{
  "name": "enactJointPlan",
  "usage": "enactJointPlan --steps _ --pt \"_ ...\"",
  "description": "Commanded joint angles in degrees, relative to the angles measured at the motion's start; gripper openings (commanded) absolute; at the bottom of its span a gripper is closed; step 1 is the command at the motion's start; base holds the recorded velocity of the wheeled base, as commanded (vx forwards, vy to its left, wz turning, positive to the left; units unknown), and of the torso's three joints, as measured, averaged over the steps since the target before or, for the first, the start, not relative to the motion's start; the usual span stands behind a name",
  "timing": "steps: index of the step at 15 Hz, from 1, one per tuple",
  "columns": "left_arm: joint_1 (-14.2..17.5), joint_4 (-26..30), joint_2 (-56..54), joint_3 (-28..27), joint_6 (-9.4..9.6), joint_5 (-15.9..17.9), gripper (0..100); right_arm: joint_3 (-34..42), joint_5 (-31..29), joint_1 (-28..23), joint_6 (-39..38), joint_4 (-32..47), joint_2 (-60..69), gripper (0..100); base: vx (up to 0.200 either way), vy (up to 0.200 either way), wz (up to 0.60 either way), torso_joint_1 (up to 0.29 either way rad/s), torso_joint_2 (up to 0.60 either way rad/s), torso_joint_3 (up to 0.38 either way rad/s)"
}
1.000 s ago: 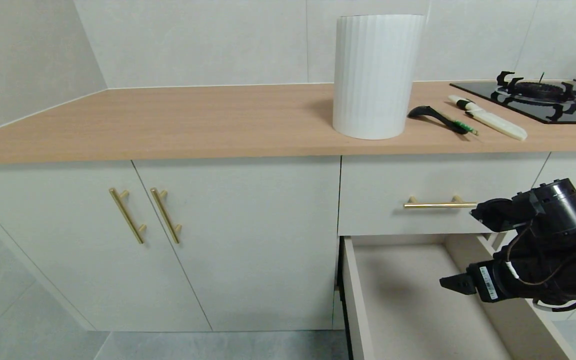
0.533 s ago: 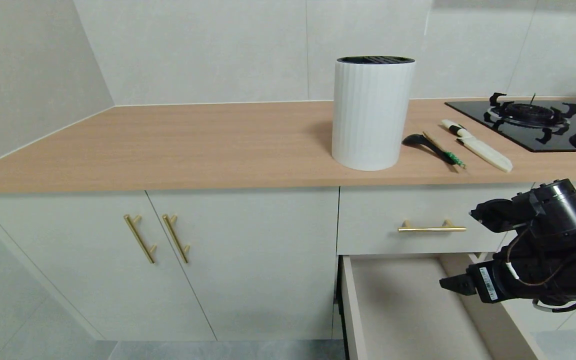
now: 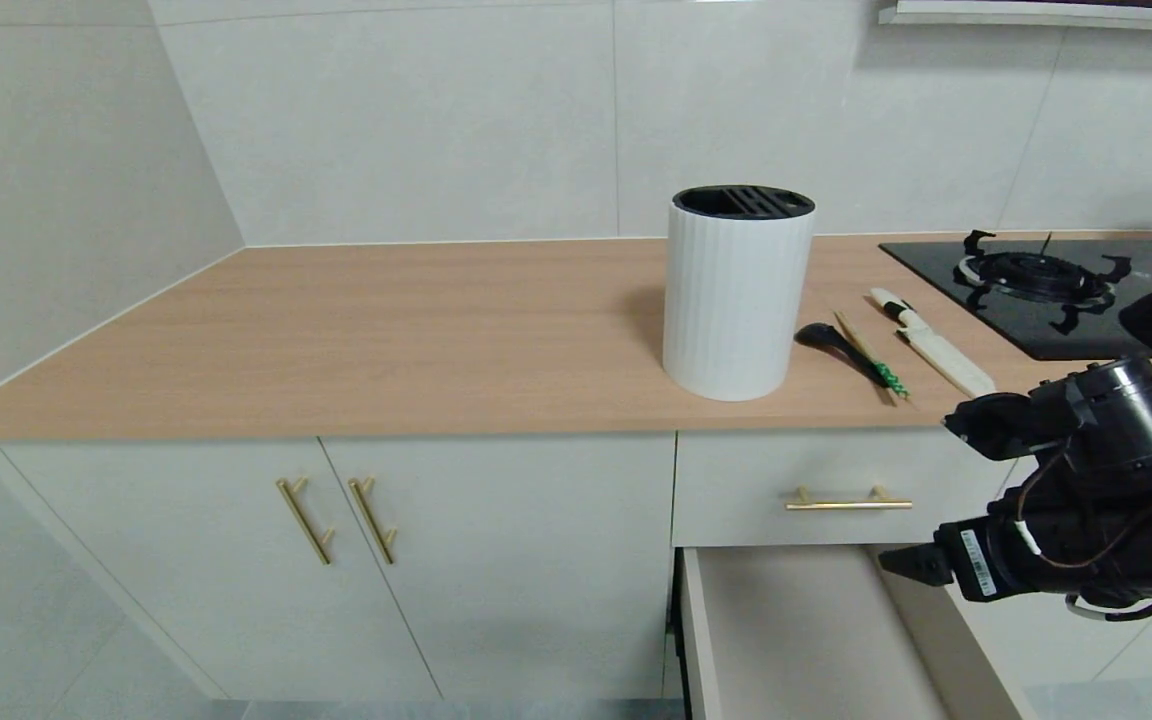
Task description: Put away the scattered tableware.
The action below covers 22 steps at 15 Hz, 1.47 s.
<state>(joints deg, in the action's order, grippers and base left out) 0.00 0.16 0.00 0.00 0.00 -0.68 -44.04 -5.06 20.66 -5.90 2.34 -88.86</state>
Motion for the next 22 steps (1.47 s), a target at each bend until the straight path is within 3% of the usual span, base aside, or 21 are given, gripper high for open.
enactJointPlan --steps 1,3,8,12,15,22 --pt "0.00 0.02 0.09 0.00 0.00 -0.02 100 -0.87 -0.13 -0.01 0.36 -3.83 0.35 100 0.000 0.000 0.00 0.061 -0.14 -0.095" --pt "0.00 0.02 0.00 0.00 0.00 -0.02 100 -5.97 -0.30 -1.24 4.14 -9.28 -0.79 100 0.000 0.000 0.00 0.021 -0.04 -0.023" --pt "0.00 0.02 0.09 0.00 0.00 -0.02 100 -26.80 -3.03 -2.73 4.76 -1.37 -5.63 100 0.000 0.000 0.00 0.000 0.00 0.000" --pt "0.00 0.02 0.09 0.00 -0.09 -0.02 100 -26.44 -4.35 -4.23 2.74 -1.55 -12.04 100 0.000 0.000 0.00 0.000 0.00 0.000" --pt "0.00 0.02 0.09 0.00 0.00 -0.02 100 -30.75 -4.87 -6.34 -1.13 -1.20 -16.52 100 0.000 0.000 0.00 0.000 0.00 0.000" --pt "0.00 0.02 0.09 0.00 0.00 -0.02 100 -32.51 -7.16 -6.86 -1.39 -0.76 -19.78 100 0.000 0.000 0.00 0.000 0.00 0.000"
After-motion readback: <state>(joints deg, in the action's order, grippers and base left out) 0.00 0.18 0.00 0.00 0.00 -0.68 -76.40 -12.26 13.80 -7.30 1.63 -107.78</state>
